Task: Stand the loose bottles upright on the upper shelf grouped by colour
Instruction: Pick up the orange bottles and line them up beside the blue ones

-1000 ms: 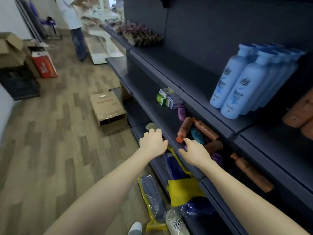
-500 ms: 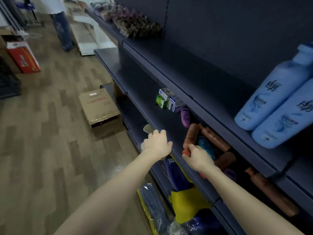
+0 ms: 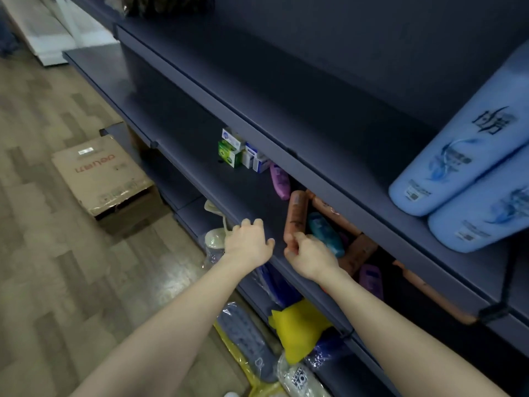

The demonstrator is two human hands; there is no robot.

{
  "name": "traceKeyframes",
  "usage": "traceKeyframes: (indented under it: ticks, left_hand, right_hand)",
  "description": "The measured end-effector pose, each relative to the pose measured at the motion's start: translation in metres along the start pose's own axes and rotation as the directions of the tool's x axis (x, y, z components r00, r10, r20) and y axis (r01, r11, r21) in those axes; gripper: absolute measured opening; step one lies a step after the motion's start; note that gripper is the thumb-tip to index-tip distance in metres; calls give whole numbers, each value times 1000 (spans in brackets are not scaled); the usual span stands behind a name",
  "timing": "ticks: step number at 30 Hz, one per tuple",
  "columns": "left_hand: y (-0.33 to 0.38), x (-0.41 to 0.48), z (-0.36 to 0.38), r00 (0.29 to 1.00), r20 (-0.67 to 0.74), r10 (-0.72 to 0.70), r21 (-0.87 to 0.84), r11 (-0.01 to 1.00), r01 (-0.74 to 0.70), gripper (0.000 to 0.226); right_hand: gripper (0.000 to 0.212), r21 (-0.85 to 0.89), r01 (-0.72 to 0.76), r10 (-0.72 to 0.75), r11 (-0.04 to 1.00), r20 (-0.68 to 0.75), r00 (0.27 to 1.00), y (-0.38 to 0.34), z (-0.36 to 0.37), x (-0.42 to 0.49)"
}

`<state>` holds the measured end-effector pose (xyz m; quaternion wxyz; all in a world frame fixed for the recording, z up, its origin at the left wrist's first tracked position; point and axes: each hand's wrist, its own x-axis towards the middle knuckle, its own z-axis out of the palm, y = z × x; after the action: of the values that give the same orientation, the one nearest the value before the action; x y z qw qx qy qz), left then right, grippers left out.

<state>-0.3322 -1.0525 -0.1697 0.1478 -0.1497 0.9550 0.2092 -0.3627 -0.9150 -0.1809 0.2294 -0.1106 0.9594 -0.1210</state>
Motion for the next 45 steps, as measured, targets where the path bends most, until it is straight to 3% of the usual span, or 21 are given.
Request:
traceKeyframes:
  ticks: [8, 17, 30, 45]
  left_hand:
    - [0, 23, 44, 996, 90, 11, 25, 1000, -13, 47]
    - [0, 57, 101, 989, 140, 42, 95, 994, -55, 48]
    - [4, 88, 159, 988, 117, 100, 49, 993, -106, 48]
    - [-4, 98, 175, 981, 110, 159, -21, 987, -158, 49]
  right_hand:
    - [48, 46, -44, 42, 998, 42, 998, 17, 31, 21]
    - [45, 105, -73, 74, 992, -5, 997, 50, 72, 52]
    - [45, 146, -33, 53, 989, -134, 990, 74, 118, 79]
    - [52, 139, 11, 7, 990, -133, 991, 73, 123, 101]
